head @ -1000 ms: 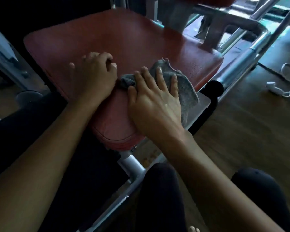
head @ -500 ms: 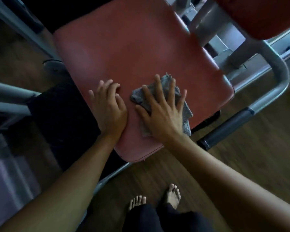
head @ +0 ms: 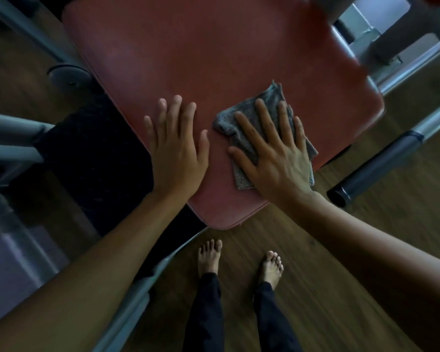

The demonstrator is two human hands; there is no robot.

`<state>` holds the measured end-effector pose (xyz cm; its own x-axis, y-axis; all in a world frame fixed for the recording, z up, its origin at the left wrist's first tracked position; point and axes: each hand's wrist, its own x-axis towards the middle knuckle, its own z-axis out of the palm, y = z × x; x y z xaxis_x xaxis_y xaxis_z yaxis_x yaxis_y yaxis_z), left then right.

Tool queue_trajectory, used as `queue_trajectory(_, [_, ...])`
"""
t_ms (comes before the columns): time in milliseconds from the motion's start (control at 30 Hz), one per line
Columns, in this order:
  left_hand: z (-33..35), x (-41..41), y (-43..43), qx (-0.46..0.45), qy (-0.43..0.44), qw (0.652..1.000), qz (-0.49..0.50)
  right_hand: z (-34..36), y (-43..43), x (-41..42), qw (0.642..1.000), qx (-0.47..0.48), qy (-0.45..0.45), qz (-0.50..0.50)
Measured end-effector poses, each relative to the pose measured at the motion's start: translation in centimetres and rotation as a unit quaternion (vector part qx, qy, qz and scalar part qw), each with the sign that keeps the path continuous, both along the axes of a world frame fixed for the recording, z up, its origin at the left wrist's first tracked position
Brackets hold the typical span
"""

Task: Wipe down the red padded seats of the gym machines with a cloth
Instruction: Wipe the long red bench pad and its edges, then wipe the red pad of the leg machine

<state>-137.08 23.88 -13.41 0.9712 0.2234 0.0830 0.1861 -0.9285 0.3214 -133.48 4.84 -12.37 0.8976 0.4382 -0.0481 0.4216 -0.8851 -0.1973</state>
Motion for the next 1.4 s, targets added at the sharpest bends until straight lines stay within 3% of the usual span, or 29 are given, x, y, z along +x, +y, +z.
queue_trajectory(200, [-0.1, -0.2, 0.0, 0.023, 0.001, 1.0, -0.006, -0.8, 0.3, -0.4, 0.998, 0.042, -0.049, -0.008])
queue_trajectory(367, [0.3, -0.2, 0.0, 0.001, 0.011, 1.0, -0.006, -0.7, 0.5, -0.3, 0.997, 0.071, -0.038, -0.017])
queue_trajectory(467, [2.0, 0.2, 0.0, -0.036, 0.053, 0.998, -0.004, 0.9, 0.7, 0.2, 0.991, 0.116, 0.051, -0.033])
queue_trajectory(567, [5.2, 0.7, -0.5, -0.08, 0.097, 0.992, -0.006, 3.7, 0.2, 0.3, 0.963, 0.199, 0.168, -0.073])
queue_trajectory(700, [12.0, 0.4, -2.8, -0.146, 0.103, 0.983, -0.04, 10.2, -1.8, -1.5, 0.923, 0.288, 0.206, -0.147])
queue_trajectory(800, [19.6, 0.1, -6.2, -0.176, 0.098, 0.977, -0.076, 17.3, -5.0, -3.8, 0.909, 0.323, 0.187, -0.186])
queue_trajectory(1067, [39.0, -0.8, -21.0, -0.114, 0.075, 0.952, -0.272, 36.5, -18.9, -10.9, 0.875, 0.346, 0.128, -0.313])
queue_trajectory(1400, [49.2, -2.6, -45.2, -0.108, 0.084, 0.886, -0.443, 47.9, -41.5, -19.7, 0.812, 0.368, -0.041, -0.451])
